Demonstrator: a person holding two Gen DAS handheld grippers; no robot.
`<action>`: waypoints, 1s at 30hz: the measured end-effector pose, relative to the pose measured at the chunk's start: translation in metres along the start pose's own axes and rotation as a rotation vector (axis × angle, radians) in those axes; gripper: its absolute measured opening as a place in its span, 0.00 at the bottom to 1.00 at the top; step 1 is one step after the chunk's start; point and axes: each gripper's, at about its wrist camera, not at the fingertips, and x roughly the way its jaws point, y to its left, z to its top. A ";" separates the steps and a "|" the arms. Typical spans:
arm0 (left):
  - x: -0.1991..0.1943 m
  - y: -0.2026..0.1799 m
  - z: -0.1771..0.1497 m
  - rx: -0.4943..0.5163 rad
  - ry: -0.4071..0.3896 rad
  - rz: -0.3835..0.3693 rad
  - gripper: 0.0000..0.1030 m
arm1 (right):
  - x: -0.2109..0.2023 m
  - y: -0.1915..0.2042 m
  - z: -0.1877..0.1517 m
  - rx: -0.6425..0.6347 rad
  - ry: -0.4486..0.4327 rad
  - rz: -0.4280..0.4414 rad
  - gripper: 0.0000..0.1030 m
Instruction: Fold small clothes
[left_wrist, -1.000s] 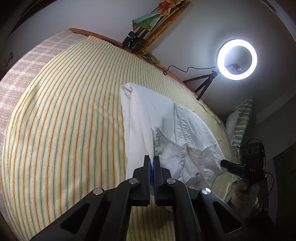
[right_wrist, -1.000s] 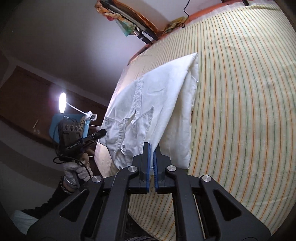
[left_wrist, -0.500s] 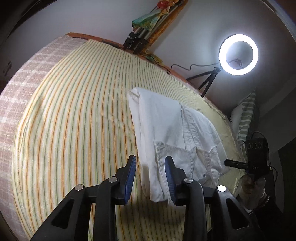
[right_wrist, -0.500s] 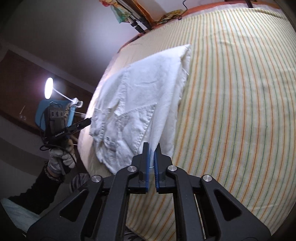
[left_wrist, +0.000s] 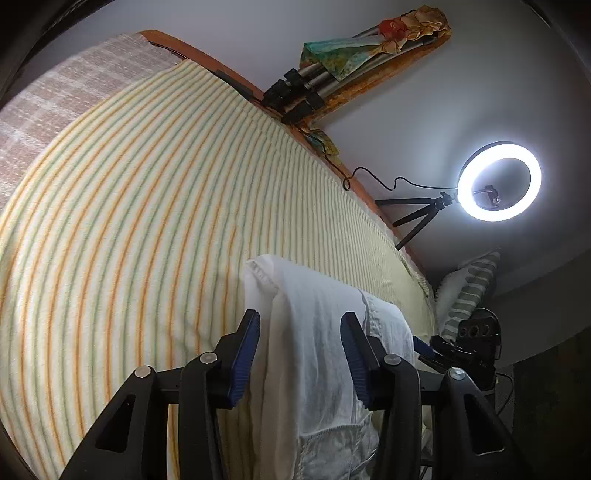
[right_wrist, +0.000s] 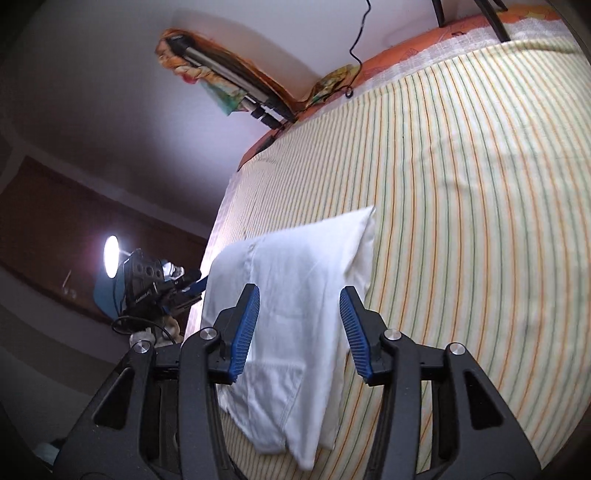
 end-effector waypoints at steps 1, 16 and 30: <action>0.005 -0.001 0.002 -0.001 0.004 -0.008 0.40 | 0.003 -0.003 0.003 0.011 0.000 0.016 0.47; 0.025 -0.004 0.006 0.082 -0.115 0.093 0.06 | 0.030 -0.001 0.024 -0.043 -0.008 -0.100 0.09; -0.017 -0.045 -0.012 0.425 -0.195 0.345 0.07 | -0.018 0.045 0.025 -0.216 -0.064 -0.272 0.08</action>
